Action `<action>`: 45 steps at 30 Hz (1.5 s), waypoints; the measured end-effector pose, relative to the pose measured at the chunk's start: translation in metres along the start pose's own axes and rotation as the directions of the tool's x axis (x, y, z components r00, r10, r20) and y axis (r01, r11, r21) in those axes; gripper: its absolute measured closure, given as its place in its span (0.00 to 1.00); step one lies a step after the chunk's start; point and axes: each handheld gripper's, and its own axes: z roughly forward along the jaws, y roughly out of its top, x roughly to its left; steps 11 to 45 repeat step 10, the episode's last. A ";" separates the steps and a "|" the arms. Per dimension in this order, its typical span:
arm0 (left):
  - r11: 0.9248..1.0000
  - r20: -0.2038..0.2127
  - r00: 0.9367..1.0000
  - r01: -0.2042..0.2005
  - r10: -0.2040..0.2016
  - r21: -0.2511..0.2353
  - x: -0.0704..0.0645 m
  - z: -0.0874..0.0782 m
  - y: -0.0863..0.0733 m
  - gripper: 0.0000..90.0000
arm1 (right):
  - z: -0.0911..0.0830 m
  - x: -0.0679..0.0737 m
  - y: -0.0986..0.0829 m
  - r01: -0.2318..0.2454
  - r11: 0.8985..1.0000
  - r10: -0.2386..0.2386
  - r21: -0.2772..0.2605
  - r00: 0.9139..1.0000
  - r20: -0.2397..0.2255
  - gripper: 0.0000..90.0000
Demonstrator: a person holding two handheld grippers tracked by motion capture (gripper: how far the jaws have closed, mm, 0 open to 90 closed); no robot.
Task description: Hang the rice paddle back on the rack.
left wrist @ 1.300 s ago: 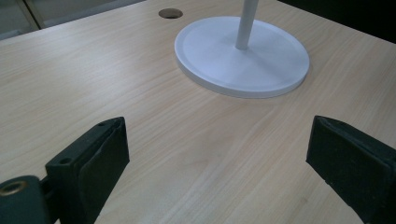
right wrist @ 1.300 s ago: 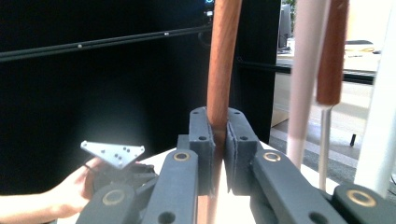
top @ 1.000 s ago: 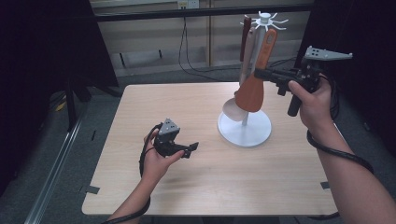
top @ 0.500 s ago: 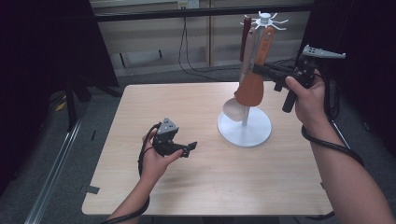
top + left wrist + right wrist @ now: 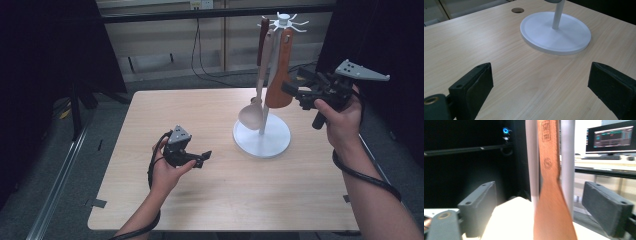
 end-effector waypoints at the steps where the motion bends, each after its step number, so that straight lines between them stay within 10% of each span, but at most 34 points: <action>1: 1.000 0.001 1.000 -0.005 0.005 0.002 0.000 0.000 0.000 0.07 | -0.002 0.003 -0.001 0.020 1.000 -0.020 0.003 1.000 0.012 0.11; 45: 1.000 0.001 1.000 -0.008 0.008 0.000 -0.001 -0.002 0.002 0.07 | -0.011 0.016 -0.011 0.066 0.997 -0.067 0.027 0.997 0.035 0.07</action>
